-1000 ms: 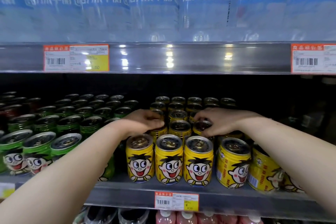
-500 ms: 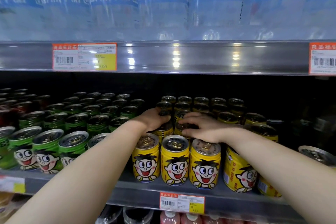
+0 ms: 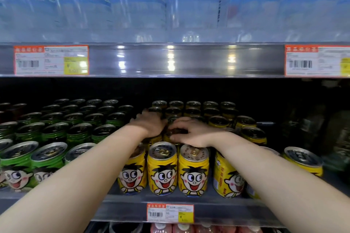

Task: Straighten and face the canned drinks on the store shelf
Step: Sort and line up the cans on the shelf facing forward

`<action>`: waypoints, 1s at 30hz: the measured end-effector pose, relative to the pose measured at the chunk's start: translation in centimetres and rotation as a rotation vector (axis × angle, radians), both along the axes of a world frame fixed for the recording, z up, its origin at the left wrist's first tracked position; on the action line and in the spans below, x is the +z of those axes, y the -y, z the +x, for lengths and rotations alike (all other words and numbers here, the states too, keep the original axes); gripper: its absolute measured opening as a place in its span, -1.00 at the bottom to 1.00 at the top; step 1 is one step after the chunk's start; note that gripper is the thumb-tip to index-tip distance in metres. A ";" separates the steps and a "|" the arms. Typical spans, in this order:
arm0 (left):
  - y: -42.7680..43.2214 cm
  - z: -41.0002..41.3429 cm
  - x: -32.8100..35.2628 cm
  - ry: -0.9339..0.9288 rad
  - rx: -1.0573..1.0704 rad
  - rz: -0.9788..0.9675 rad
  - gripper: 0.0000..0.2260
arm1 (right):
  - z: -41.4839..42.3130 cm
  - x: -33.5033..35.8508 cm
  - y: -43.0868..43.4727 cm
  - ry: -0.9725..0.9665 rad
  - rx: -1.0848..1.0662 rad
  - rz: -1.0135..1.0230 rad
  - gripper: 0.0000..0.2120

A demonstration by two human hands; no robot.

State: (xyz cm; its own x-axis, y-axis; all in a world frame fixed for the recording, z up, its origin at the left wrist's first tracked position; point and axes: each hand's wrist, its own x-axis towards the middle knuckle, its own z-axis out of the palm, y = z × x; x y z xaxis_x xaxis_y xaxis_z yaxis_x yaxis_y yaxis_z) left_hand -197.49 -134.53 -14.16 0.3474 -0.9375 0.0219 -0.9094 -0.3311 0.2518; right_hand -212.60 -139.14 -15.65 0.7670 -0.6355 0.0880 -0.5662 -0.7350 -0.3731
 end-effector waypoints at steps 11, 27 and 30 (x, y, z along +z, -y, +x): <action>-0.3 -3.0 -1.1 0.107 -0.230 0.111 -0.47 | -10.5 4.4 6.1 -0.124 -0.553 0.012 -0.58; -0.1 -3.0 -1.2 0.077 -0.221 0.120 -0.46 | -11.8 3.5 4.9 -0.128 -0.644 0.217 -0.38; -0.2 -3.0 -1.2 0.073 -0.221 0.119 -0.46 | -10.5 3.9 3.7 -0.144 -0.560 0.024 -0.43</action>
